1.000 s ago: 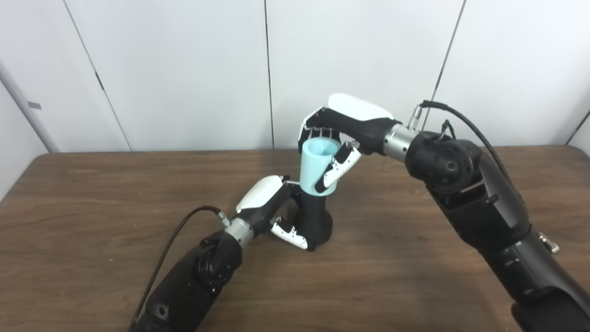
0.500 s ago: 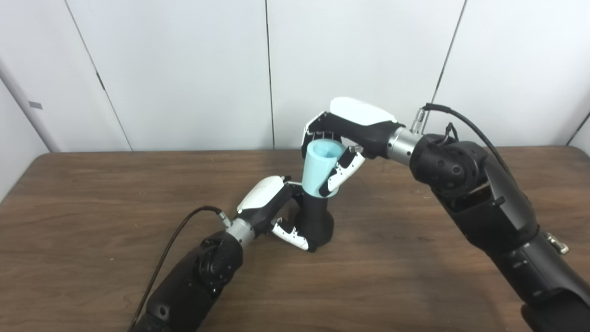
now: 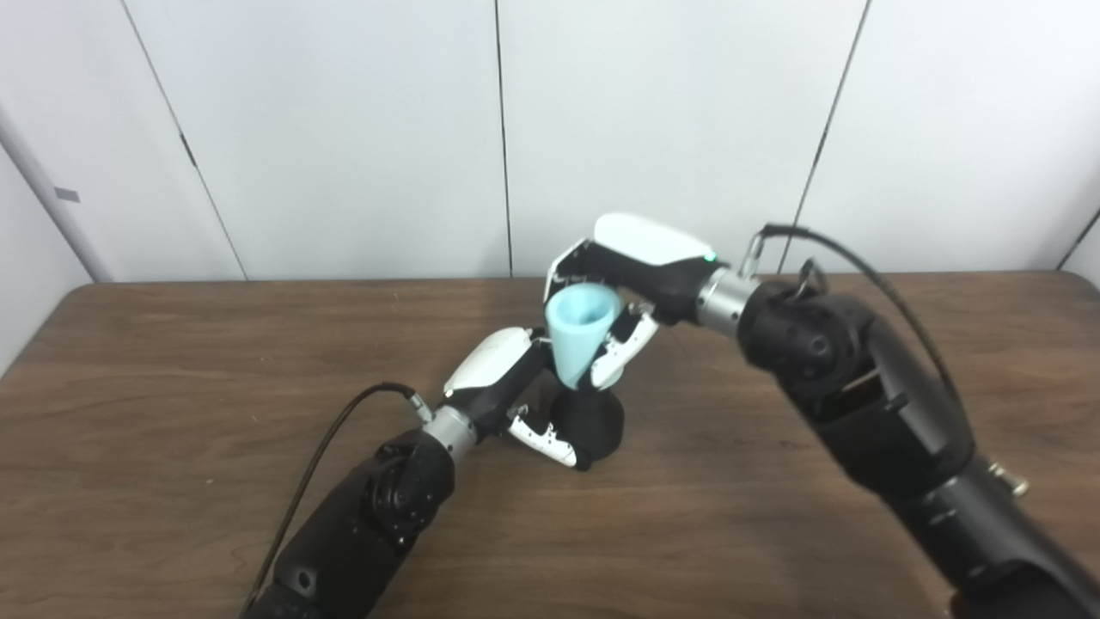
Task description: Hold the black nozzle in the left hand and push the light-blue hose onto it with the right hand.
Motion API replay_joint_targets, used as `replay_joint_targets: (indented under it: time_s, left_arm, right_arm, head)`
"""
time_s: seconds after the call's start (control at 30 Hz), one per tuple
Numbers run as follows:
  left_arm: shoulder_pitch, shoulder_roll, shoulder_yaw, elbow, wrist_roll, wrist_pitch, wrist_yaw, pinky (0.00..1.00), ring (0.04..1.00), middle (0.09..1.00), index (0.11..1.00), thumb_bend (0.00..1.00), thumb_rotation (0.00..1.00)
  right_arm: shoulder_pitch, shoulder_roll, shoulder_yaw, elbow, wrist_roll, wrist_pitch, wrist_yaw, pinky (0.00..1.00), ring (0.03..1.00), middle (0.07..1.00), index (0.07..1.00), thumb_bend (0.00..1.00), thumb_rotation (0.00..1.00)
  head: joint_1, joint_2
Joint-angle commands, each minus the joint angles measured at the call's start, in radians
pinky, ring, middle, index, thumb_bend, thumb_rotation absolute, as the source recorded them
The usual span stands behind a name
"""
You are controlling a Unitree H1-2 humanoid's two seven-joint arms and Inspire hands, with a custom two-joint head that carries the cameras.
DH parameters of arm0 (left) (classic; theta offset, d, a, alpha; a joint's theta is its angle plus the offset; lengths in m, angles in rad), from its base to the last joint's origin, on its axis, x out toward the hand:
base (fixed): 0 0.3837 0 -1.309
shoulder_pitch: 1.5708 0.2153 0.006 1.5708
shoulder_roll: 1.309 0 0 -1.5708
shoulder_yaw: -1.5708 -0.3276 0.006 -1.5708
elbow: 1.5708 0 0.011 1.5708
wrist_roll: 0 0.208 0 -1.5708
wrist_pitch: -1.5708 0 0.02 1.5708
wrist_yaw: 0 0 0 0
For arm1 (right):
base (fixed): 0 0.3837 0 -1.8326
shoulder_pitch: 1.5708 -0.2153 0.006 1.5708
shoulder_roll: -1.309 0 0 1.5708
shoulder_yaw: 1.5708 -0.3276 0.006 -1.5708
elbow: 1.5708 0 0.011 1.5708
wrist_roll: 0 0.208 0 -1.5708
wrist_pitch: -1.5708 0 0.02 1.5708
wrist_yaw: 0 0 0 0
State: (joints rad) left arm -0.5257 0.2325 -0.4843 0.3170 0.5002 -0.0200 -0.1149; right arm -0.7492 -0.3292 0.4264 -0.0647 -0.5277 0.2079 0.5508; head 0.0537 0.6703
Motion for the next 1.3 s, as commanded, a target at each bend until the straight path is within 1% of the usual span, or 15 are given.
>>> replay_joint_targets:
  time_s: [0.0,0.1,0.33,0.6,0.7,0.83,1.03,1.27]
  left_arm:
    - [0.034,-0.012,-0.038,0.034,0.029,0.054,-0.083,1.00,0.642,0.507,0.472,0.52,0.00]
    - [0.034,-0.011,-0.038,0.035,0.029,0.053,-0.083,1.00,0.642,0.507,0.472,0.52,0.00]
    - [0.032,-0.015,-0.039,0.037,0.029,0.057,-0.085,1.00,0.642,0.507,0.472,0.52,0.00]
    - [0.032,-0.009,-0.036,0.036,0.025,0.050,-0.085,1.00,0.642,0.507,0.472,0.52,0.00]
    - [0.033,-0.008,-0.035,0.040,0.026,0.044,-0.081,1.00,0.642,0.507,0.472,0.52,0.00]
    - [0.034,-0.008,-0.034,0.044,0.025,0.041,-0.079,1.00,0.642,0.507,0.472,0.52,0.00]
    - [0.036,-0.003,-0.032,0.032,0.024,0.045,-0.083,1.00,0.642,0.507,0.472,0.52,0.00]
    - [0.041,0.000,-0.031,0.024,0.026,0.050,-0.083,1.00,0.642,0.508,0.471,0.52,0.00]
  right_arm:
    - [-0.001,0.008,0.023,0.010,0.008,-0.018,0.028,0.33,0.412,0.463,0.512,0.52,0.00]
    - [-0.003,0.012,0.023,0.017,0.017,-0.022,0.028,0.37,0.432,0.482,0.496,0.52,0.00]
    - [-0.016,0.010,0.030,0.020,0.015,-0.023,0.037,0.39,0.452,0.484,0.485,0.52,0.00]
    - [-0.006,-0.026,0.037,0.010,0.012,-0.058,0.042,0.36,0.426,0.474,0.504,0.52,0.00]
    - [0.005,-0.044,0.032,0.008,0.014,-0.066,0.041,0.37,0.428,0.476,0.503,0.52,0.00]
    - [0.024,-0.054,0.028,0.010,0.006,-0.068,0.031,0.38,0.440,0.483,0.492,0.52,0.00]
    - [0.066,-0.053,0.024,0.022,-0.007,-0.062,0.002,0.39,0.448,0.491,0.483,0.52,0.00]
    - [0.085,-0.041,0.033,0.026,-0.023,-0.028,-0.010,0.40,0.445,0.492,0.485,0.52,0.00]
  head:
    - [0.002,0.002]
    - [0.003,0.003]
    - [0.003,0.006]
    - [0.002,0.006]
    - [0.001,0.005]
    - [0.000,0.007]
    - [0.004,0.012]
    - [0.005,0.017]
